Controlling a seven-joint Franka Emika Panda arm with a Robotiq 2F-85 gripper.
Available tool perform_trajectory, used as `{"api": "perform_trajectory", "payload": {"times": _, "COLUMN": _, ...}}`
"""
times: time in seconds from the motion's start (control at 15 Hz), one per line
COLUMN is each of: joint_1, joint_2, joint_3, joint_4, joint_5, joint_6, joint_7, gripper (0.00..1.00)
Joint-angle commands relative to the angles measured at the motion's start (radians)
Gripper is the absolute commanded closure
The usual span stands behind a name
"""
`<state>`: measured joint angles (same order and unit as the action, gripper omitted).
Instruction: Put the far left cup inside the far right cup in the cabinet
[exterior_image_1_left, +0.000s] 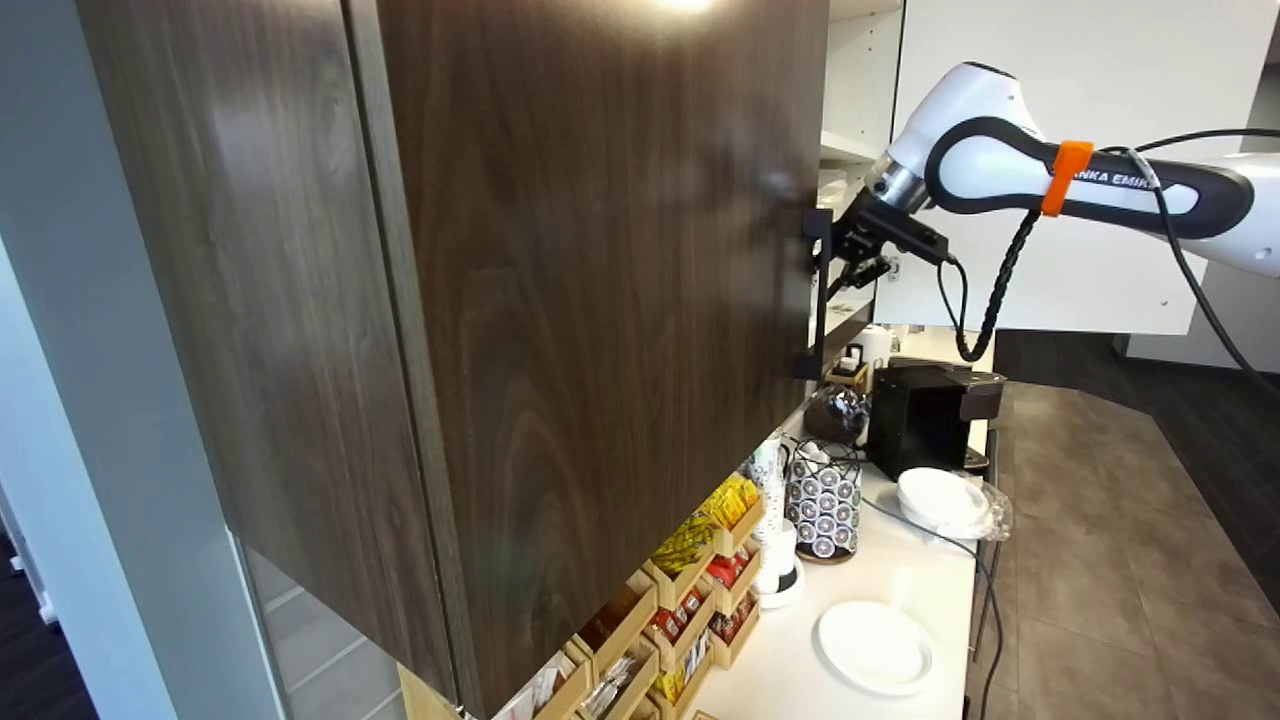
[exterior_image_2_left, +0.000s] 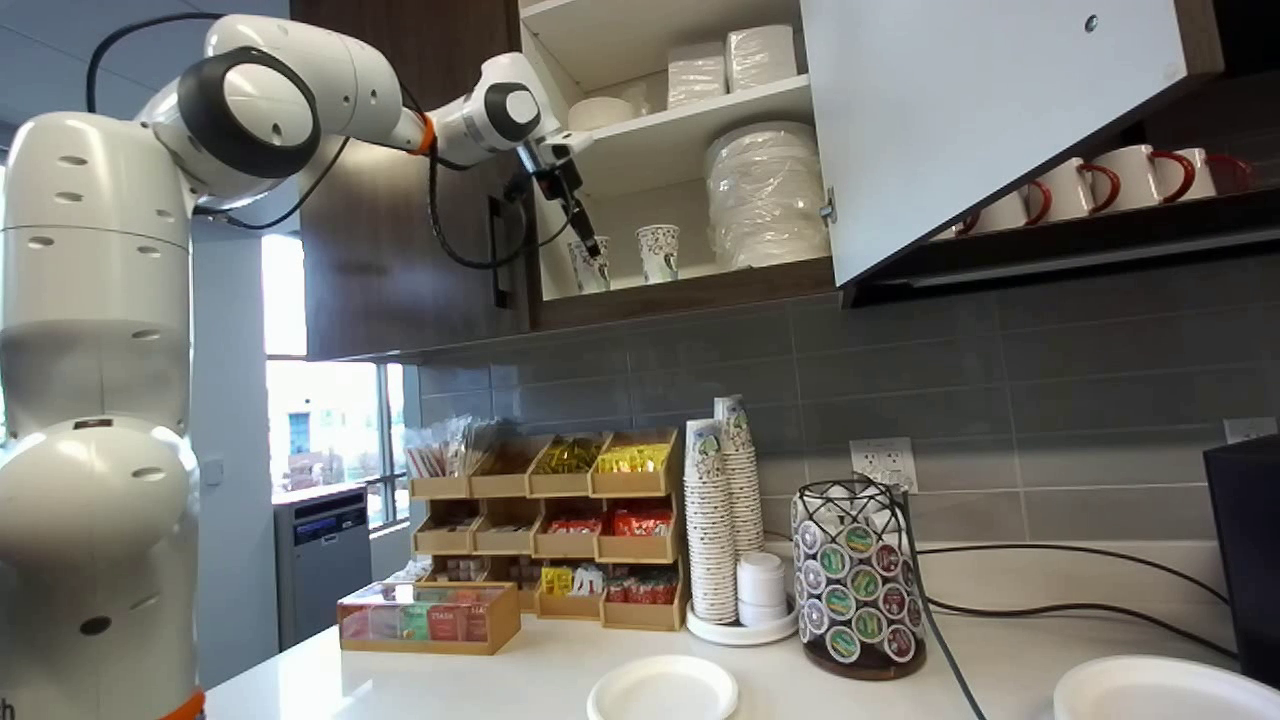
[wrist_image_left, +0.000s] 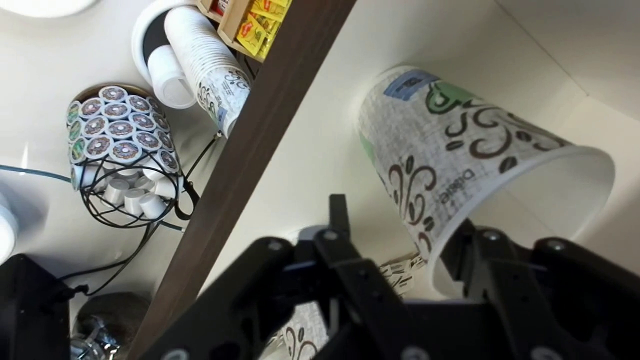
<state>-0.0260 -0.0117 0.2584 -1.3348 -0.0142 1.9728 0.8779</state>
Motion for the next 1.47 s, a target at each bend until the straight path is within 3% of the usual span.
{"api": "perform_trajectory", "payload": {"times": 0.0, "joint_1": -0.005, "joint_2": -0.019, "joint_3": -0.007, "joint_4": -0.007, "joint_5": 0.028, "joint_6": -0.044, "joint_7": 0.020, "gripper": 0.83}}
{"api": "perform_trajectory", "payload": {"times": 0.13, "joint_1": -0.005, "joint_2": -0.026, "joint_3": -0.009, "joint_4": -0.005, "joint_5": 0.027, "joint_6": -0.053, "joint_7": 0.017, "gripper": 0.98}}
{"api": "perform_trajectory", "payload": {"times": 0.2, "joint_1": -0.006, "joint_2": -0.030, "joint_3": -0.010, "joint_4": -0.005, "joint_5": 0.026, "joint_6": -0.054, "joint_7": 0.018, "gripper": 1.00}}
{"api": "perform_trajectory", "payload": {"times": 0.8, "joint_1": -0.004, "joint_2": -0.070, "joint_3": -0.011, "joint_4": 0.067, "joint_5": 0.045, "joint_6": -0.039, "joint_7": 0.014, "gripper": 0.99}}
{"api": "perform_trajectory", "payload": {"times": 1.4, "joint_1": -0.007, "joint_2": -0.040, "joint_3": 0.003, "joint_4": 0.226, "joint_5": -0.144, "joint_6": -0.009, "joint_7": -0.018, "gripper": 0.99}}
